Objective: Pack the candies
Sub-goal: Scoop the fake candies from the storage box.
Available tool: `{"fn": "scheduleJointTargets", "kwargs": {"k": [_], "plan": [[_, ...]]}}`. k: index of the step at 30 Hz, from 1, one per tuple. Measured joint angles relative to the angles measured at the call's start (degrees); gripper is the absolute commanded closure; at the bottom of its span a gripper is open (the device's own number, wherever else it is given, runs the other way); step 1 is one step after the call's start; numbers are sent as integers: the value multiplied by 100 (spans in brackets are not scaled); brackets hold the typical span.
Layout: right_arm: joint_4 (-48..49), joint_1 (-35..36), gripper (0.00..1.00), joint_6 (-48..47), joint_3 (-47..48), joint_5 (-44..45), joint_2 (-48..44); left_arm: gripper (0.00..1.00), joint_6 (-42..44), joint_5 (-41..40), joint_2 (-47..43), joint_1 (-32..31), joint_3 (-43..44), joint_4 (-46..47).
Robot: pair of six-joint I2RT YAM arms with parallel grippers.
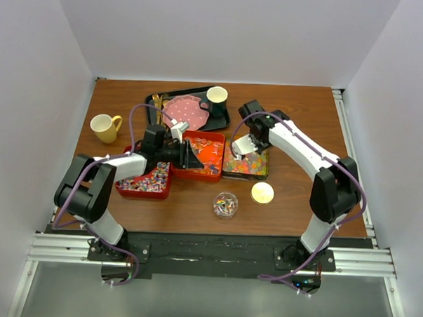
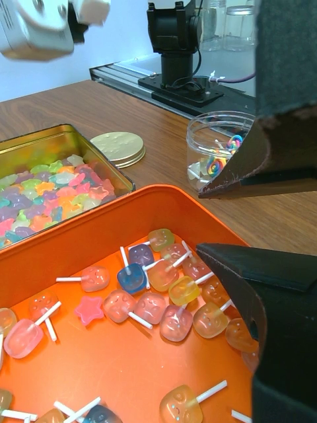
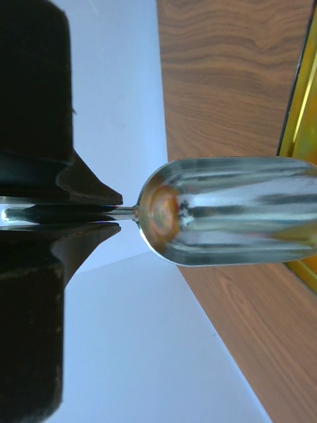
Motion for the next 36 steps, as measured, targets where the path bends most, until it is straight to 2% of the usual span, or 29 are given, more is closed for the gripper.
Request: {"fn": "scheduleJointTargets", "kwargs": {"k": [5,12,20,24,28,36], "plan": [[358,-11,100,-345,-291,101,26,63,2,7,66,-66,-9,2],[339,-9,100,-304,-238,72,256,66,24,70,223,-120,-125,39],[356,-4,100,-304,-264,55,271,78,111,466,516,-142,-98,258],[348,-13,100,-350,-271,-20,269,82,129,817,813,-144,109,297],[345,-24,100,-487,-302,-109,232,90,229,1134,1119,-162,428,254],[251,-81,100,-793,-227,-391,173,93,496,1318,1364,-186,822,85]]}}
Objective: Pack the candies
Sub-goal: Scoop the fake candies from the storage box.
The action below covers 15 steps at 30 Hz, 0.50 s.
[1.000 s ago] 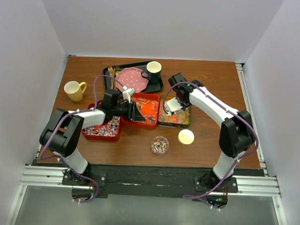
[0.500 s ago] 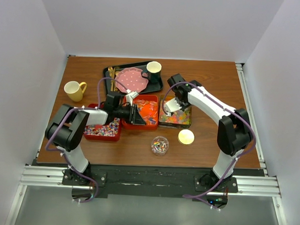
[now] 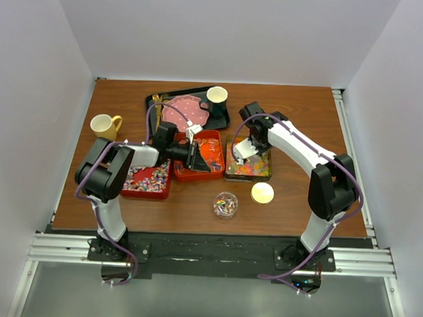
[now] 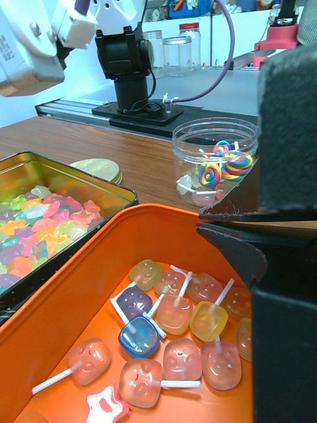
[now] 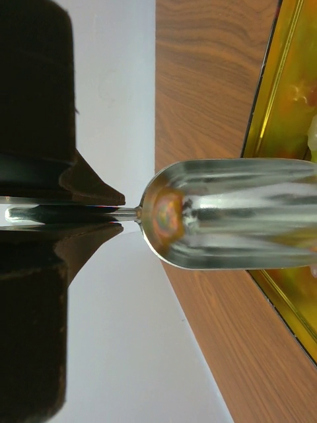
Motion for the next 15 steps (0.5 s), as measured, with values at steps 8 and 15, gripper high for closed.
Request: {"fn": "scheduleJointTargets", "kwargs": {"k": [8,15], "plan": [[-90,-2,100,-164,101,-76,33,94,260,83,-4,35,52,-146],[-190,-13,100,-118,125,-197,28,94,726,332,22,127,79,-323]]}}
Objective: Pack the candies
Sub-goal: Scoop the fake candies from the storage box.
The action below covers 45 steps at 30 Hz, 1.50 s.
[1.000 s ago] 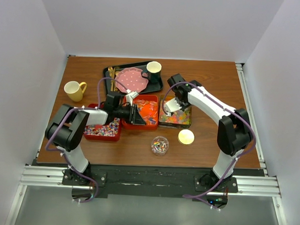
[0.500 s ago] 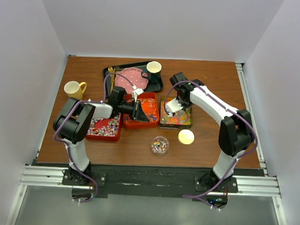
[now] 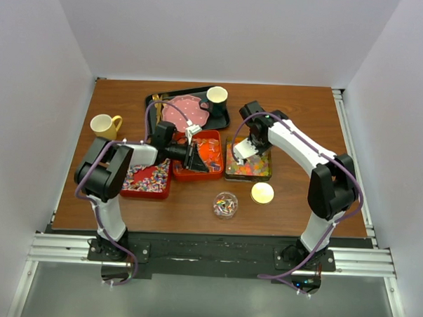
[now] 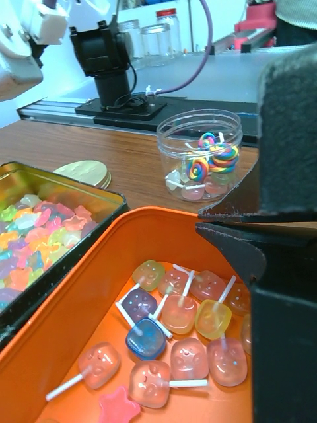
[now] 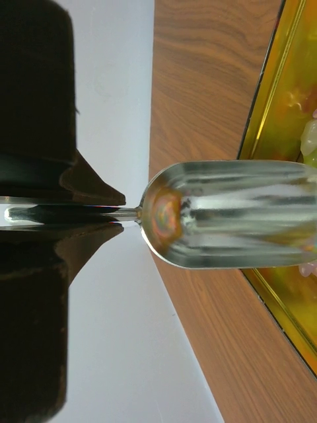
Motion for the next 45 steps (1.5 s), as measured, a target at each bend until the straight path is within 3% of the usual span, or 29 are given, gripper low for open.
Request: {"fn": "scheduleJointTargets", "kwargs": {"k": [12,23,35,45], "plan": [[-730,42,100,660,509,-857,203,94,264,507,57,68,-164,214],[-426,122,100,761,116,-579,192,95,221,568,83,74,-210,387],[-334,120,100,525,448,-258,470,95,-42,654,166,81,-247,629],[20,398,100,391,-72,-59,472,95,-192,688,212,79,-247,741]]}}
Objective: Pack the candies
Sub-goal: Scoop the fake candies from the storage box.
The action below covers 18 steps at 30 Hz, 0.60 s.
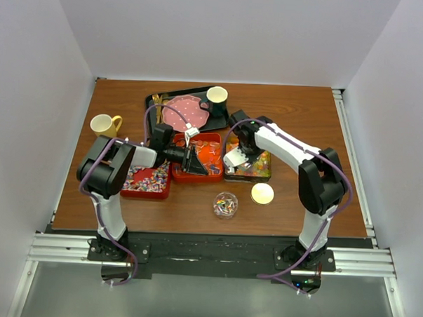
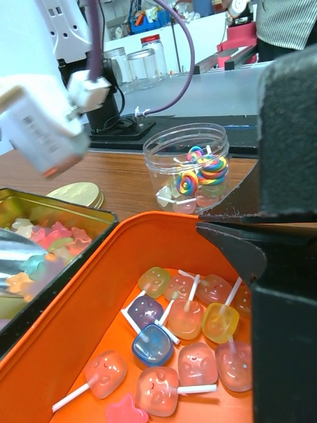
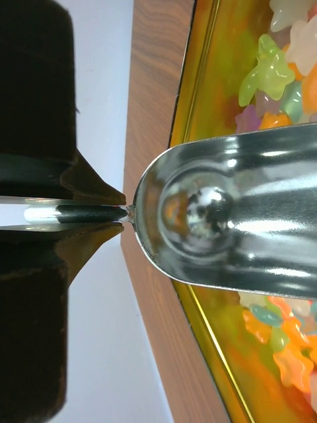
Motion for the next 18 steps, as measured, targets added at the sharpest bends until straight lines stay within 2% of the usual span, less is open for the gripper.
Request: {"fn": "scheduleJointTargets", "kwargs": {"k": [5,9,18], "plan": [[-98,317,100,376,59,-7,74,96,-109,50,50,4,0,87],[-367,444,100,951,542,-334,579,96,-210,94,85,9,-2,166],[-671,164,100,1655,553,-1093,695,95,-358,146,87,79,-61,238]]}}
